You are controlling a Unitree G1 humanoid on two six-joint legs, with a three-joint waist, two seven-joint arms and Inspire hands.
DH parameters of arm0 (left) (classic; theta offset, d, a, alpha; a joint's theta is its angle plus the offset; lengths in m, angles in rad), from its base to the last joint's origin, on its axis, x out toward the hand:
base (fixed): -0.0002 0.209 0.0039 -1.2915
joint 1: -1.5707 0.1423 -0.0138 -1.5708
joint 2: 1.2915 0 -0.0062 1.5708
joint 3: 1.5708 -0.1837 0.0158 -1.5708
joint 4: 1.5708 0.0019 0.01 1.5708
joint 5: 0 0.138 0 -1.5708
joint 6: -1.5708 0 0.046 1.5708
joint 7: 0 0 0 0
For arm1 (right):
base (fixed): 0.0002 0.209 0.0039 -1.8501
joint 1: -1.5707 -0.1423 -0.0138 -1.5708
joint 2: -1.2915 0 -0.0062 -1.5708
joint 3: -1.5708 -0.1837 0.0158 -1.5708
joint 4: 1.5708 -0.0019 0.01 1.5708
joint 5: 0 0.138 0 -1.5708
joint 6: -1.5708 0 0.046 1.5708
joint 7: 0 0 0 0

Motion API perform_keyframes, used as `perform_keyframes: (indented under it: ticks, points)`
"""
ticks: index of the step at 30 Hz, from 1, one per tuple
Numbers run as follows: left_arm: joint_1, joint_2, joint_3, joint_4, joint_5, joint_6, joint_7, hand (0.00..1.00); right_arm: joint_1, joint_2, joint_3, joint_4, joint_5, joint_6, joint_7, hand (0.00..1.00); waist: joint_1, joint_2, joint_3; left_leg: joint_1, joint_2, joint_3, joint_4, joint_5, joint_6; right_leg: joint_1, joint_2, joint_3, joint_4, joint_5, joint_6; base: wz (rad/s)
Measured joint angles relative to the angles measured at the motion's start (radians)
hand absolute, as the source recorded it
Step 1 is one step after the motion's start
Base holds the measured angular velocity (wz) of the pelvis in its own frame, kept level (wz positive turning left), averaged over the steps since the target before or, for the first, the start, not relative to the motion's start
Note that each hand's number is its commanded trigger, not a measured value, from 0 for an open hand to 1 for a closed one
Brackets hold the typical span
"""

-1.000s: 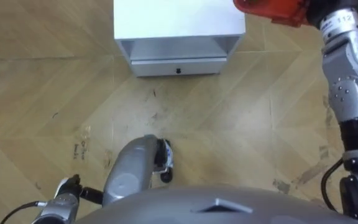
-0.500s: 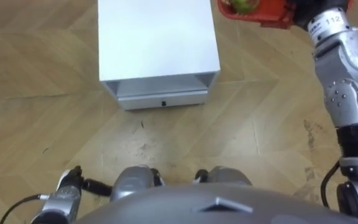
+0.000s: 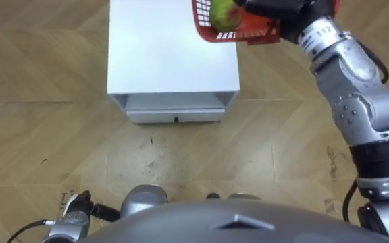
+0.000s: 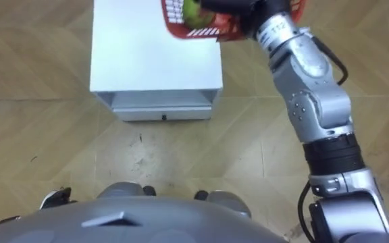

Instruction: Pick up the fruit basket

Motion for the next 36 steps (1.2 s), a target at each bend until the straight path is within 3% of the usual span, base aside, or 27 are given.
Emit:
perform_keyframes:
  ticks: [5, 11, 18, 22, 36]
  points:
    - [0.004, 0.003, -0.007, 0.001, -0.001, 0.005, -0.013, 0.00, -0.001, 0.012, 0.034, 0.144, 0.006, 0.028, 0.036, 1.00, 0.022, -0.009, 0.0079, -0.008, -0.007, -0.028, 0.000, 0.000, 0.000, 0.015, -0.005, -0.040, -0.017, 0.001, 0.002, 0.18]
    - [0.013, 0.003, -0.008, 0.014, -0.001, 0.012, -0.037, 0.00, -0.002, 0.035, 0.046, 0.257, 0.009, 0.030, 0.053, 1.00, 0.033, 0.007, 0.0184, -0.024, -0.008, -0.054, 0.005, 0.000, 0.000, 0.012, -0.006, -0.053, -0.018, 0.002, 0.003, 0.11]
    - [0.012, 0.002, -0.036, 0.029, -0.001, 0.021, -0.070, 0.00, -0.051, 0.058, 0.049, 0.443, 0.066, 0.029, 0.057, 1.00, 0.056, 0.020, 0.0180, -0.055, -0.009, -0.074, 0.008, 0.000, 0.000, -0.010, -0.006, -0.075, -0.017, 0.002, 0.003, 0.08]
    - [0.011, 0.002, -0.049, 0.017, 0.011, 0.035, -0.091, 0.00, -0.106, 0.076, 0.049, 0.526, 0.088, 0.029, 0.048, 1.00, 0.057, 0.035, 0.0136, -0.078, -0.018, -0.097, 0.008, 0.006, 0.001, -0.025, -0.008, -0.100, -0.017, 0.002, 0.003, 0.14]
    - [0.017, 0.001, -0.048, -0.010, 0.042, 0.041, -0.121, 0.00, -0.113, 0.079, 0.048, 0.578, 0.122, 0.029, 0.012, 1.00, 0.083, 0.036, 0.0136, -0.077, -0.024, -0.137, 0.004, 0.007, 0.001, -0.025, -0.018, -0.135, -0.012, 0.002, 0.003, 0.05]
